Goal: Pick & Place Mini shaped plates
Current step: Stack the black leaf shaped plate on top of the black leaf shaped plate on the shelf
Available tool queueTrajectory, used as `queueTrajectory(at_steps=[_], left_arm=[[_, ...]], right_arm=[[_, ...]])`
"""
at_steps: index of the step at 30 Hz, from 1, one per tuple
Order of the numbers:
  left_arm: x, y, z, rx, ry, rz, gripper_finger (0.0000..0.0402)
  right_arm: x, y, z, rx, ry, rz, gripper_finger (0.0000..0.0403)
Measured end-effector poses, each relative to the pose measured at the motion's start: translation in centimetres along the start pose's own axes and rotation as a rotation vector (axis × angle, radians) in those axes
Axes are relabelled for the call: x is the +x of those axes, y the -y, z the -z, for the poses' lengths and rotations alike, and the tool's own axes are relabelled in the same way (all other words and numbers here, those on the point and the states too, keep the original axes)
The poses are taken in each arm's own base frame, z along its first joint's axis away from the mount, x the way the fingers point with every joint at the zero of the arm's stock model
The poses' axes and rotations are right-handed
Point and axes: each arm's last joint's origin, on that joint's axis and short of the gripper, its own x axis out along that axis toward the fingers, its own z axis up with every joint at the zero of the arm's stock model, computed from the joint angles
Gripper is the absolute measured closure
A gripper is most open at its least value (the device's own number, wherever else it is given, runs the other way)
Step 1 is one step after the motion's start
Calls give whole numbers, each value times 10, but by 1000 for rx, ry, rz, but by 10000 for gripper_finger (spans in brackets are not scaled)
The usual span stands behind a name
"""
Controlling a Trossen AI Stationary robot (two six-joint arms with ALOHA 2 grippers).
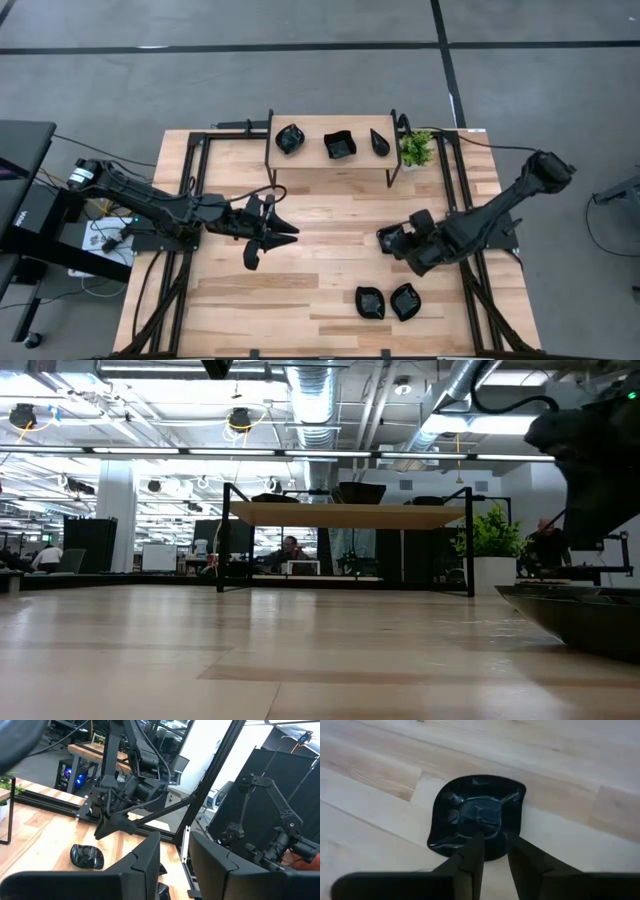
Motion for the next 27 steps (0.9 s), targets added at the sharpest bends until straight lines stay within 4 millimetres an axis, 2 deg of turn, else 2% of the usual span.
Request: queueTrajectory(at_steps=[11,18,27], left_arm=[[0,1,0,0,-11,28,295],[0,3,1,0,-13,35,295],[-1,9,3,-1,-22,60,295]], right_arm=[[17,-5,-28,-62,-99,44,274],[24,-4,-43,-87,-138,61,263],[46,10,-40,-82,-222,53,264]])
